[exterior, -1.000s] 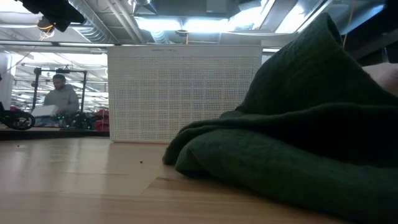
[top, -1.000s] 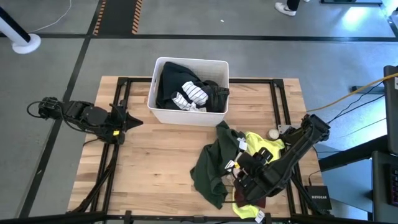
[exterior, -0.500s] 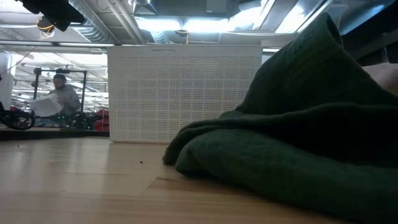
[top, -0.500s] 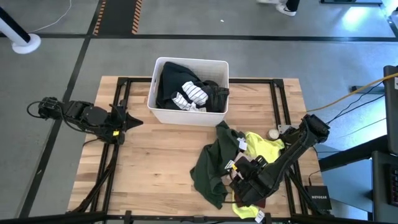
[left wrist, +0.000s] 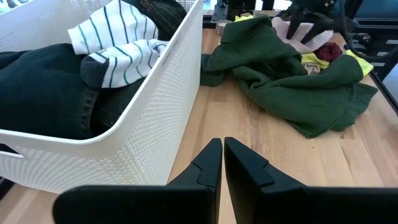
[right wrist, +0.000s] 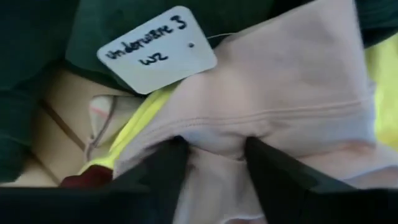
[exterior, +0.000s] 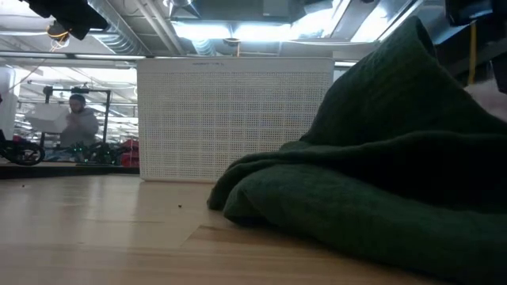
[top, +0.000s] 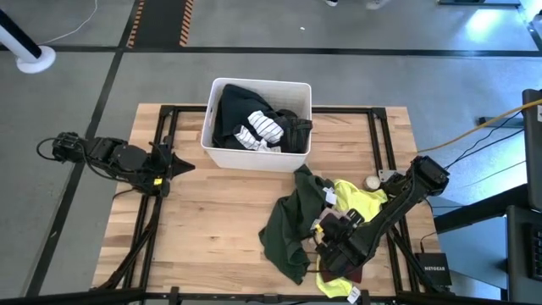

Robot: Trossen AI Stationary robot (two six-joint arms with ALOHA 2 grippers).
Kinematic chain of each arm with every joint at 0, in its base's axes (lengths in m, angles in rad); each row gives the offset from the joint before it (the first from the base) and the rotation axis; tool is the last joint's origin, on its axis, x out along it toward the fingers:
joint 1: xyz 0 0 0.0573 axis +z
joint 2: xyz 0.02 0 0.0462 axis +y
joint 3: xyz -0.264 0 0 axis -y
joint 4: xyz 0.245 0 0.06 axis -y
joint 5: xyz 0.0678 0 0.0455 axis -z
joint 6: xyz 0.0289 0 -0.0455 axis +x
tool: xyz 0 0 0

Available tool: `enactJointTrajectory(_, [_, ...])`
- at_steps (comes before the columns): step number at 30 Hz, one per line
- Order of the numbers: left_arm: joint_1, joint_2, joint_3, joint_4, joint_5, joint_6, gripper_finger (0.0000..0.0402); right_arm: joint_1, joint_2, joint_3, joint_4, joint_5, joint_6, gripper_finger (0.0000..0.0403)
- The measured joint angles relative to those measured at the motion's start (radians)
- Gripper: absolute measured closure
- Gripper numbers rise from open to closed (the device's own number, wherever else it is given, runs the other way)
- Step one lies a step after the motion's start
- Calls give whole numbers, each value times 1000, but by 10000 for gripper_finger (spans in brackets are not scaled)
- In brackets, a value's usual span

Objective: Sort clothes
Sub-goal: Put the peach underwear into the white laundry bin

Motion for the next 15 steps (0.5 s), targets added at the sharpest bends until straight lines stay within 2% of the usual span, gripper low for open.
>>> enactJointTrajectory(5, [0, 0, 0, 0, 0, 0, 389, 2, 0, -3, 0, 6, 3, 371])
enactJointTrajectory(6, [0, 0, 0, 0, 0, 0, 389, 2, 0, 0, -2, 6, 6, 385])
enactJointTrajectory(11, [0, 0, 0, 0, 0, 0, 389, 2, 0, 48, -13, 16, 6, 374])
enactJointTrajectory(15, [0, 0, 0, 0, 0, 0, 389, 2, 0, 149, -90, 21, -9, 393])
